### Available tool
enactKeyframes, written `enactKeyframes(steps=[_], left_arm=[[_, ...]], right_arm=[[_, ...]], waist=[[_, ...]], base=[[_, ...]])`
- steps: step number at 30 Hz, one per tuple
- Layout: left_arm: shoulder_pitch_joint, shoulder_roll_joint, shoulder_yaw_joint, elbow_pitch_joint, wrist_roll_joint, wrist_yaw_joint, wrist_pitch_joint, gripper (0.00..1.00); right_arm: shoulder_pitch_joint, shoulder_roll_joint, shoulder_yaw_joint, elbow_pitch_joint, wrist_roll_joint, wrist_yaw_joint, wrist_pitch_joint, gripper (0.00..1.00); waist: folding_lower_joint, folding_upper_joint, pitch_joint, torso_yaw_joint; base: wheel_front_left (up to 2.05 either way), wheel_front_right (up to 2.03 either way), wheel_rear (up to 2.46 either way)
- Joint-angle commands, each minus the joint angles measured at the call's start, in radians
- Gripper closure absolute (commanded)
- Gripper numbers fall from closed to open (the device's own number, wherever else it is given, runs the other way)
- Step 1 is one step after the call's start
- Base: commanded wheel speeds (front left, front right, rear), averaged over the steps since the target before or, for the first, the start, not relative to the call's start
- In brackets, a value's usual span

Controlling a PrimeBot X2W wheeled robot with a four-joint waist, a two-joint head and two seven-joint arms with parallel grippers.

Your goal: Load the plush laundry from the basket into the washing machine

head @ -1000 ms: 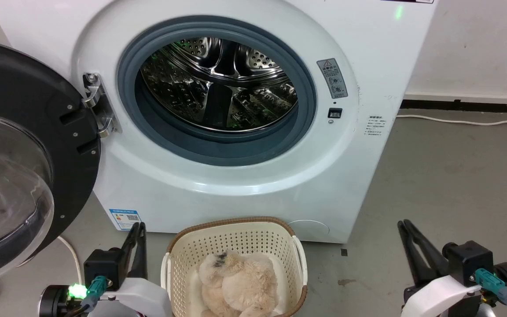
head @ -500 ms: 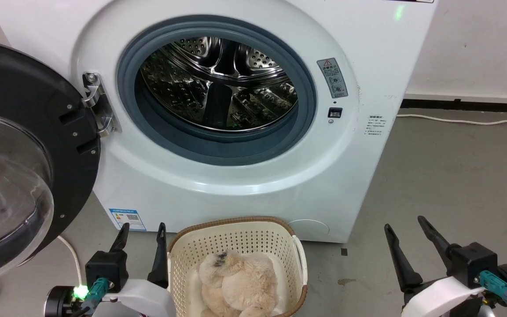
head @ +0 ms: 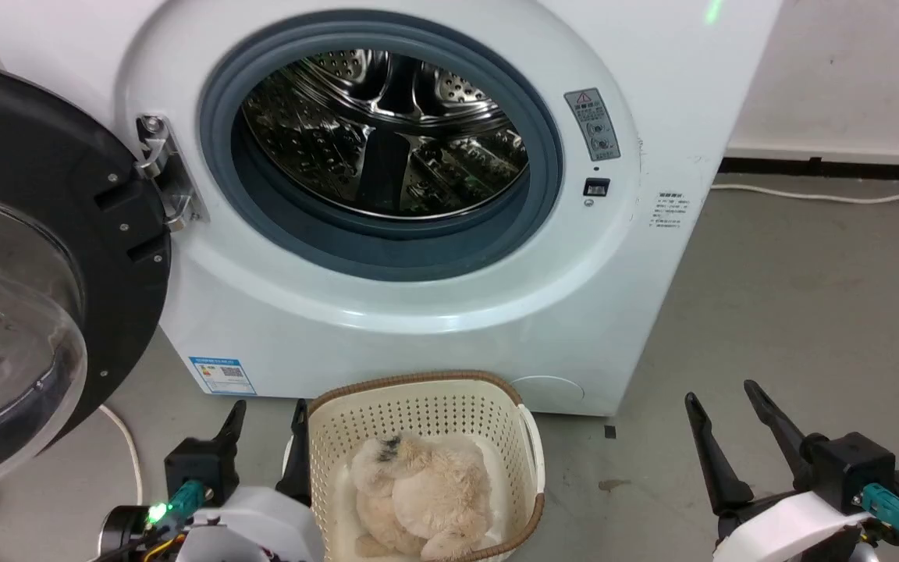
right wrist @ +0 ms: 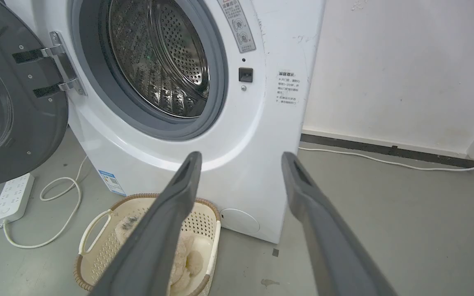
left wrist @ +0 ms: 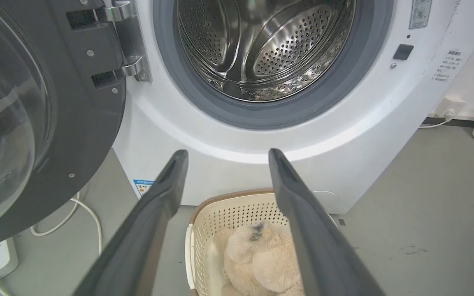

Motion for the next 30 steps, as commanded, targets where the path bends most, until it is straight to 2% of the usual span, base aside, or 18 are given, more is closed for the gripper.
enactKeyframes(steps=[1, 30], left_arm=[[-0.022, 0.004, -0.006, 0.015, -0.012, 0.001, 0.006, 0.0], [-0.275, 0.026, -0.103, 0.316, -0.13, -0.03, 0.217, 0.0]], right_arm=[[0.01, 0.0, -0.003, 0.002, 0.012, 0.0, -0.012, 0.0], [-0.037, 0.001, -0.017, -0.007, 0.122, 0.0, -0.073, 0.0]], waist=[[0.0, 0.0, 0.007, -0.002], [0.0, 0.0, 0.215, -0.069]], base=[[0.0, 0.0, 0.0], [0.0, 0.0, 0.0]])
